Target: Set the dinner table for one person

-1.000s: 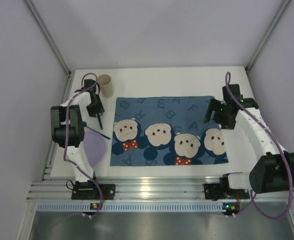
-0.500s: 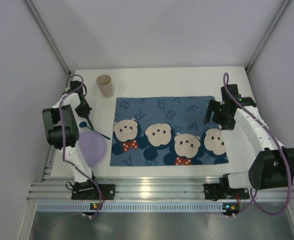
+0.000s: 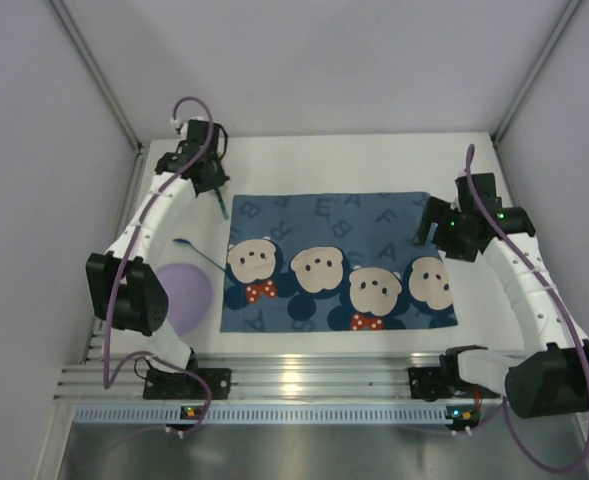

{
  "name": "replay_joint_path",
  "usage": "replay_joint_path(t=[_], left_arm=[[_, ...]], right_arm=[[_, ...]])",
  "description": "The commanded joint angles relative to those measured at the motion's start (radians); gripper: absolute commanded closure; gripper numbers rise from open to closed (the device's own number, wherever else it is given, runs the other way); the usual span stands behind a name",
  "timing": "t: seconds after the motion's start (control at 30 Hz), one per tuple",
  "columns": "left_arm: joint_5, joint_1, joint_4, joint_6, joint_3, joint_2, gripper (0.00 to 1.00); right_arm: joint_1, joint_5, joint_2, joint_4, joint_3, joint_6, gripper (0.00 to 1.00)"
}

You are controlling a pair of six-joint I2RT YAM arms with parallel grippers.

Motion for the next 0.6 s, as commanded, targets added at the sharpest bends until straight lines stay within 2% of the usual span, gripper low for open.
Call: replay_joint_path(t=[0.0,0.1,0.17,0.3,0.43,0.57], left_arm=[[-0.03,-0.17,-0.088,-0.128,0.026,-0.048,1.0],[-0.021,-0.286,-0.085,-0.162,0.03,-0.021,1.0],[-0.064,-0.35,-0.104,-0.156,0.052,0.008,1.0],[-0.139,-0.369,-0.161,-0.158,0.046,-0.001,1.0],[-0.029,-0.372,-0.082,-0.125,-0.116,-0.038,1.0],[0.019,-0.393,0.009,-0.139,-0.285,-0.067,1.0]], right_arm=[[0.012,-0.054,-0.085,-0.044,0.0,0.036,0.14],[0.012,-0.063,-0.128,-0.065,-0.012,0.029,0.14],[0.013,-0.055,-0.155,-0.079,-0.018,0.015,0.14],[0.023,-0.057,-0.195,-0.098,-0.032,0.015,0.14],[0.024,-0.067,-0.22,-0.093,-0.064,0.019,0.14],[0.032,-0.069,-0.233,-0.099,-0.081,0.016,0.14]])
